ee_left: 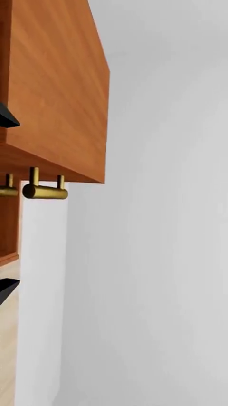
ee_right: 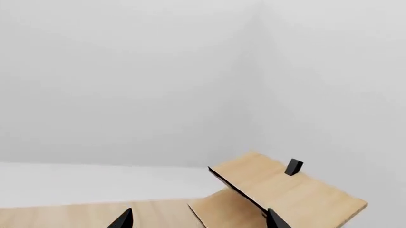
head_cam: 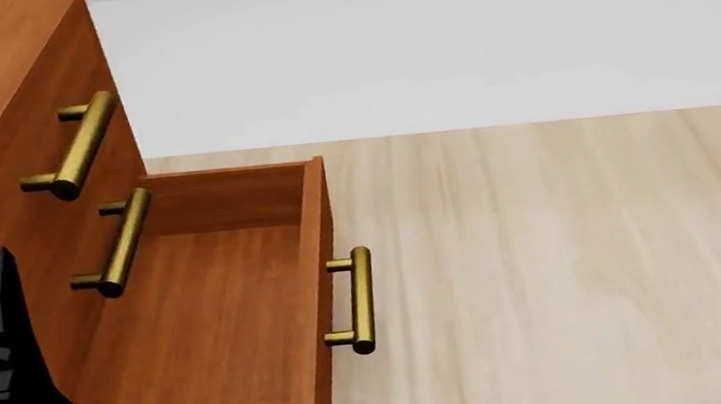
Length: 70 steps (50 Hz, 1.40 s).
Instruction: Put the wine bottle in the bottom drawer of the cabinet.
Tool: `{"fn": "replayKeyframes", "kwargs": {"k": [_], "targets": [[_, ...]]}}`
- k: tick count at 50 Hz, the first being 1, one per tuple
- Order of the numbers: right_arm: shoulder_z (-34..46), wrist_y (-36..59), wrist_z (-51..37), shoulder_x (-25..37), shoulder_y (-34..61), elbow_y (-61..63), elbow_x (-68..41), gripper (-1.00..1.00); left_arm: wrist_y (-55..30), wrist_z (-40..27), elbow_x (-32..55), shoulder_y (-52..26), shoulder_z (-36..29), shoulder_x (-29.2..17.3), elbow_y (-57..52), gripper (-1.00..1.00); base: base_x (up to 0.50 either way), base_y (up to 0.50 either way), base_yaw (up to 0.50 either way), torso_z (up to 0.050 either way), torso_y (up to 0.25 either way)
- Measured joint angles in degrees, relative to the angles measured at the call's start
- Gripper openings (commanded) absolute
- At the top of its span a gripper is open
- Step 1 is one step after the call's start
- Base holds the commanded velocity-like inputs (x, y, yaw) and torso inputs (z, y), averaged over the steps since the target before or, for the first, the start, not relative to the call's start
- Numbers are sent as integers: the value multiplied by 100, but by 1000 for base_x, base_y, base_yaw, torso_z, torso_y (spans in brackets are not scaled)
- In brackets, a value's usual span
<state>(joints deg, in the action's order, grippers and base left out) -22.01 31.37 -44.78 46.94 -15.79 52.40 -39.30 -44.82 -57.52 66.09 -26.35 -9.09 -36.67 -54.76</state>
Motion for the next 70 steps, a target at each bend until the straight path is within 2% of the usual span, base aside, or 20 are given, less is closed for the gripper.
{"fn": "replayKeyframes", "kwargs": {"k": [16,41,70], "targets": [[-124,-89,103,-60,-37,-409,-92,100,113,110,-82,114,-56,28,88,100,0,0,0,0,0],[-20,63,150,-110,413,-1247,-406,100,212,204,-81,156,-122,35,178,100,0,0,0,0,0],[175,-165,381,-405,359,-1935,-246,100,274,224,-144,195,-203,28,251,100,0,0,0,0,0]]}}
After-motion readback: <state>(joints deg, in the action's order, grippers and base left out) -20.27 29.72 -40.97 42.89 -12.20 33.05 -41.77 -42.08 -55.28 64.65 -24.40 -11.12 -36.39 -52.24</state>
